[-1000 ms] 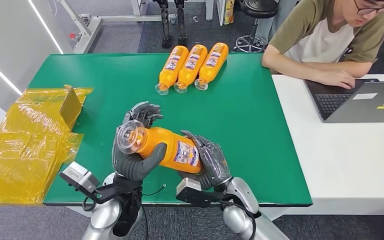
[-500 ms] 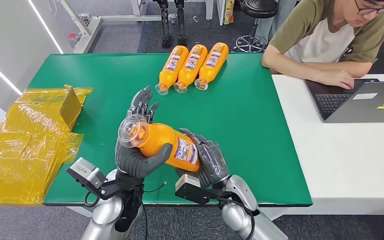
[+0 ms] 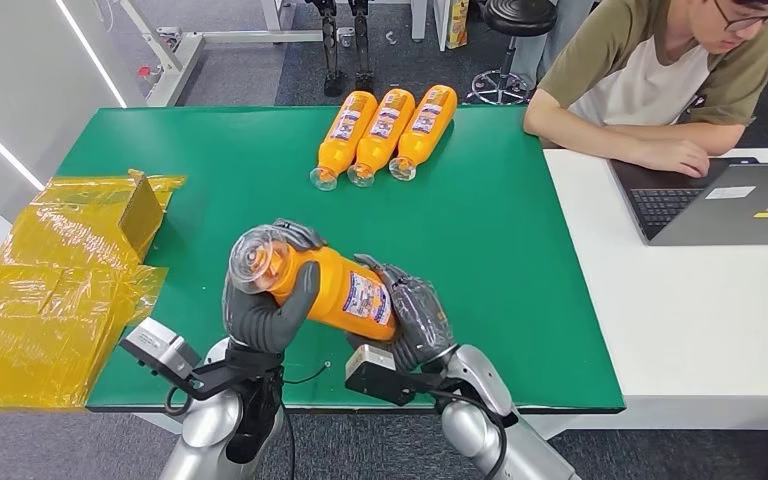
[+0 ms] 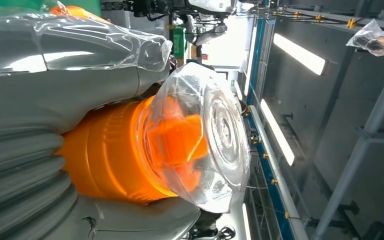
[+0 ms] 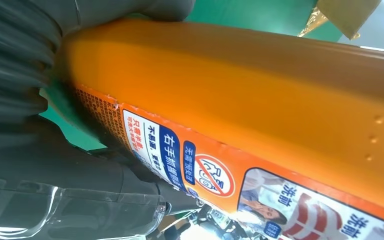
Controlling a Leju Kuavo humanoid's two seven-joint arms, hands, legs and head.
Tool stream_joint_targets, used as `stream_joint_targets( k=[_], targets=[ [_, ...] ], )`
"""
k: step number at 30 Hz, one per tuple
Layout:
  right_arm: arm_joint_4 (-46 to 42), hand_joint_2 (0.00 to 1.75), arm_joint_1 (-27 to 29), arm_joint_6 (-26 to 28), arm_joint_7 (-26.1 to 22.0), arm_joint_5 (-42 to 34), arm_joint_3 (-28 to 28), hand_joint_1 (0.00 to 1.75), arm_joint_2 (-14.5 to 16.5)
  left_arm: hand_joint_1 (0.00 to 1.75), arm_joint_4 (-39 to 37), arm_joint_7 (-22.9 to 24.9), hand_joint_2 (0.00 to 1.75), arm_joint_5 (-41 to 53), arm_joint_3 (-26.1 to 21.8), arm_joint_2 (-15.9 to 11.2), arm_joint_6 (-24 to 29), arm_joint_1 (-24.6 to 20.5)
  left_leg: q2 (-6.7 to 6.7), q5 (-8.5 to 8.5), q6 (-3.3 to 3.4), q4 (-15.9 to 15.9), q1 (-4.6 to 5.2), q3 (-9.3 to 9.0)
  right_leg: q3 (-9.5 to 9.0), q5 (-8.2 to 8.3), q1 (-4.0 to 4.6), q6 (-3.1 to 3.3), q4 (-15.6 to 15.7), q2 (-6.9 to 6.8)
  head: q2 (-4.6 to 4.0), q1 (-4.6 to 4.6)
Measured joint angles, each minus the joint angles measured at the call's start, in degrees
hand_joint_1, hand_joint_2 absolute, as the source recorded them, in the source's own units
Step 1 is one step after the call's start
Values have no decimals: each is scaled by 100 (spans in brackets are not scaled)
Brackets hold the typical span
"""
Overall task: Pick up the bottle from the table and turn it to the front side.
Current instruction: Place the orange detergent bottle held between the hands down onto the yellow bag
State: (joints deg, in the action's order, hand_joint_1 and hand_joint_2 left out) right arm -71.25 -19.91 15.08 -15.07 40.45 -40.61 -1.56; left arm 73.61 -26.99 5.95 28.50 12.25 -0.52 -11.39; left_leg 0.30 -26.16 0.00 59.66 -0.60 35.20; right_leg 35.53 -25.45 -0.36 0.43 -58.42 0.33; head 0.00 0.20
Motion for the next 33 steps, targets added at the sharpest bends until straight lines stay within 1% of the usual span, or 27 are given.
stream_joint_targets(
  k=[2, 3, 5, 6, 7, 8, 10, 12, 15, 17, 19, 21, 24, 26, 28, 30, 33],
  targets=[
    [-1, 175, -1, 14, 18, 50, 0, 36, 1, 175, 0, -1, 175, -6, -5, 1, 1, 3, 0, 0, 0, 0, 0, 0, 0, 0, 0, 0, 0, 0, 0, 0],
    [-1, 175, 1, 64, 26, 79, 0, 0, 2, 175, 0, -5, 175, -11, -8, 1, 12, 4, 0, 0, 0, 0, 0, 0, 0, 0, 0, 0, 0, 0, 0, 0],
    [-2, 175, 19, 279, 4, 92, 0, 0, 14, 175, 0, -21, 175, -17, -12, 2, 104, 4, 0, 0, 0, 0, 0, 0, 0, 0, 0, 0, 0, 0, 0, -1],
    [-4, 175, 42, 469, -51, 39, 1, 0, 28, 175, 0, -18, 175, 36, -16, 5, 248, 5, 0, 0, 0, 0, 0, -1, 0, 0, 0, 0, 0, 0, 0, -1],
    [-11, 175, 78, 698, -141, -56, 3, 0, 48, 175, 0, 11, 175, 183, -19, 11, 521, 6, 0, 0, 0, 0, 0, -1, 0, 0, 0, 0, 0, 0, 0, -1],
    [-24, 175, 121, 946, -253, -182, 6, 0, 71, 175, -2, 76, 175, 441, -22, 16, 915, 9, 0, 0, 0, 0, -1, -1, 0, 0, 0, 0, 0, 1, 0, -2],
    [-76, 175, 219, 1391, -474, -444, 18, 0, 108, 175, -26, 301, 175, 1265, -29, 17, 1942, 15, -1, -1, -1, -1, -1, -1, 1, -1, 1, 0, 0, 1, 0, -2],
    [-149, 175, 316, 1621, -603, -622, 26, 0, 122, 175, -82, 517, 175, 2064, -56, -8, 2716, 22, 0, -1, -2, -1, -1, 0, 1, -2, 1, 0, 0, 1, 0, -1],
    [-303, 175, 466, 1731, -664, -739, 27, 0, 140, 175, -184, 956, 175, 3390, -144, -117, 3426, 35, -1, -1, -2, -2, -1, 0, 1, -2, 1, 0, -1, 2, 0, -1],
    [-449, 175, 572, 1750, -667, -757, 26, 0, 149, 175, -223, 1352, 175, 4464, -247, -245, 3729, 50, -4, -2, -2, -3, -1, -2, 1, -2, 1, 0, -2, 5, 0, -1],
    [-618, 175, 679, 1763, -663, -777, 27, 0, 149, 175, -227, 1725, 175, 5354, -396, -413, 3779, 79, -5, -2, -2, -3, -2, -2, 1, -3, 1, 1, -2, 5, 0, -1],
    [-797, 175, 805, 1782, -667, -842, 30, 0, 149, 175, -227, 2060, 175, 6120, -559, -621, 3714, 105, -5, -1, -3, -4, -2, -3, 2, -3, 2, 1, -2, 5, 0, -1],
    [-1055, 175, 1021, 1734, -710, -1100, 52, 0, 149, 175, -228, 2542, 175, 7253, -811, -1007, 3529, 114, -7, -1, -4, -6, -3, -3, 3, -4, 3, 3, -4, 6, 0, -1],
    [-1185, 175, 1141, 1646, -729, -1286, 62, 0, 149, 175, -233, 2744, 175, 7868, -987, -1288, 3451, 105, -10, 0, -5, -7, -3, -4, 4, -5, 3, 5, -5, 10, 0, -2],
    [-1263, 175, 1221, 1578, -738, -1369, 63, 0, 149, 175, -274, 2783, 175, 8162, -1134, -1563, 3377, 58, -10, 0, -5, -7, -3, -5, 5, -6, 3, 7, -5, 11, 0, -2],
    [-1317, 175, 1276, 1523, -773, -1414, 63, 0, 149, 175, -446, 2730, 175, 8290, -1202, -1894, 3276, -76, -8, 2, -8, -7, -4, -5, 5, -6, 3, 8, -7, 9, 0, 0],
    [-1385, 175, 1344, 1494, -850, -1468, 63, 0, 149, 175, -976, 2442, 175, 8295, -1210, -2436, 3224, -403, -16, 5, -13, -8, -5, -6, 6, -3, 4, 14, -11, 14, 0, 0]
  ],
)
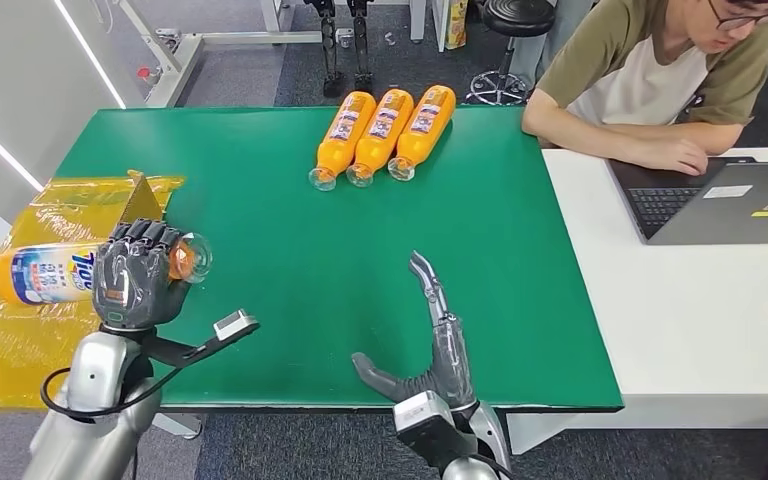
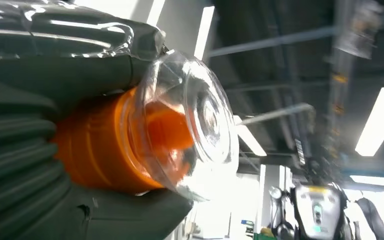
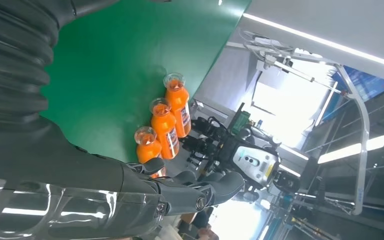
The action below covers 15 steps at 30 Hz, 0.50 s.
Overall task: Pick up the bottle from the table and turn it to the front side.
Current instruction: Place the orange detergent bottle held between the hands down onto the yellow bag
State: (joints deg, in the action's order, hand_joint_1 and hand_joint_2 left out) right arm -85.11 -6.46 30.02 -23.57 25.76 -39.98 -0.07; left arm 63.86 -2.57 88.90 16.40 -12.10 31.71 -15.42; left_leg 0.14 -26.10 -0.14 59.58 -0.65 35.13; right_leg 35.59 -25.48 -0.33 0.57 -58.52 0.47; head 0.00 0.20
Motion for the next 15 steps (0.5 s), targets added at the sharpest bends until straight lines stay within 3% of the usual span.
stream_joint_targets(
  k=[4, 8, 12, 15],
  targets=[
    [-71, 175, 51, -1, -32, -12, 0, 0, 0, 175, -619, -266, 175, -99, 2, -458, 12, -314, -8, 3, -5, 0, 1, -2, 3, 3, 0, 4, -2, 7, 0, -1],
    [-112, 175, 73, -6, -52, -32, 0, 0, 0, 175, -1041, -436, 175, -106, 33, -661, -230, -521, -7, 3, -5, 1, 1, -1, 4, 3, 0, 4, 0, 7, 0, 1],
    [-207, 175, 160, -77, -19, -31, 0, 0, 0, 175, -1861, -1101, 175, -298, 186, -871, -785, -1017, -7, 3, -5, 1, 1, 0, 6, 3, 0, 4, 0, 7, 0, 2],
    [-292, 175, 250, -127, 43, 89, 0, 0, 0, 175, -2523, -1212, 175, -367, 309, -932, -1003, -1384, -10, 3, -5, 1, 1, -1, 7, 4, -1, 6, -2, 9, 0, 2]
  ],
)
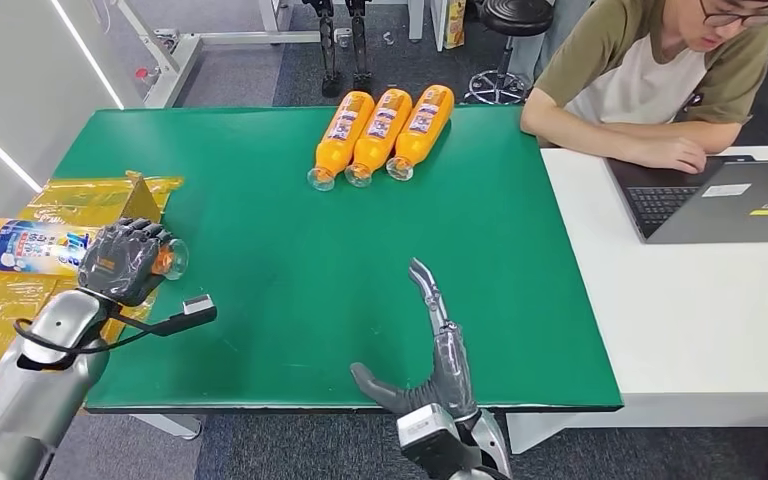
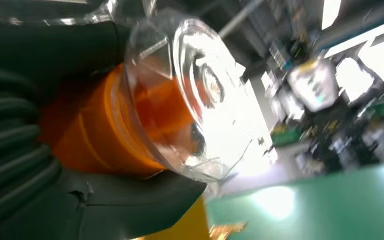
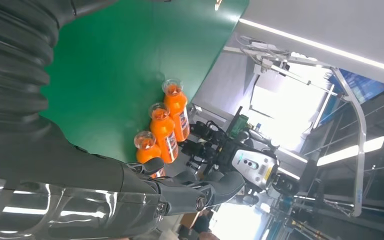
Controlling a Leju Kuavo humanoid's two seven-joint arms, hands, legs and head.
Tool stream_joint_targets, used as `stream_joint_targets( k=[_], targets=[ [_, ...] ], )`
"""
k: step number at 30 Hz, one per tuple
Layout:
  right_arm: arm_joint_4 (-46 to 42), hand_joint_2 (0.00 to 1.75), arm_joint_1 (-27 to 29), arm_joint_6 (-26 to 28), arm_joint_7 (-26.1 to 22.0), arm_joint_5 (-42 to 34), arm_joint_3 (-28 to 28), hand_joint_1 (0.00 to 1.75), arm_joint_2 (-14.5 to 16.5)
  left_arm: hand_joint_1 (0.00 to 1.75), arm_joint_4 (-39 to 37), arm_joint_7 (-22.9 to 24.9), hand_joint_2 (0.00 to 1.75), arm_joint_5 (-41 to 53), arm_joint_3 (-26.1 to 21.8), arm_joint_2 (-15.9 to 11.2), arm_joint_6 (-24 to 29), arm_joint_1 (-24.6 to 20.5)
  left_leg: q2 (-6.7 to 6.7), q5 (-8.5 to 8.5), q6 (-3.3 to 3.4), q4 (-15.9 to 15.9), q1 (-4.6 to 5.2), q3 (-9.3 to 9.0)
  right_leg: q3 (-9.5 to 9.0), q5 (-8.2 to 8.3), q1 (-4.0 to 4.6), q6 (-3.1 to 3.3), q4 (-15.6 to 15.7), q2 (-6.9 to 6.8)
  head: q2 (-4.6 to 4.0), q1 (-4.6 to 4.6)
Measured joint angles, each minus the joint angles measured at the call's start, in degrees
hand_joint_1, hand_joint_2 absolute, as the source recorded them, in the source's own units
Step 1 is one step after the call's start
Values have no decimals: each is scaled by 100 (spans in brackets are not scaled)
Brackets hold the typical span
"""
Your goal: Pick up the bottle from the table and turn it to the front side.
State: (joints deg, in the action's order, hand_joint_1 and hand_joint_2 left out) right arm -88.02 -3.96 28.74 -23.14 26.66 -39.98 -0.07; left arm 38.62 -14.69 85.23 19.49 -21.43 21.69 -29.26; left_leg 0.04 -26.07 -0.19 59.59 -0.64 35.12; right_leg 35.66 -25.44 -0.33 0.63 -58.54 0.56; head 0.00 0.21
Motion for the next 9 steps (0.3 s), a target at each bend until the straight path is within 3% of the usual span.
stream_joint_targets(
  k=[9],
  targets=[
    [-328, 175, 37, -396, 302, 529, 0, 0, 0, 175, -1164, 524, 175, -311, 158, 160, -262, -369, -5, -1, 0, 0, 1, 5, 3, 0, -1, 0, 1, 6, 0, 0]
  ],
)
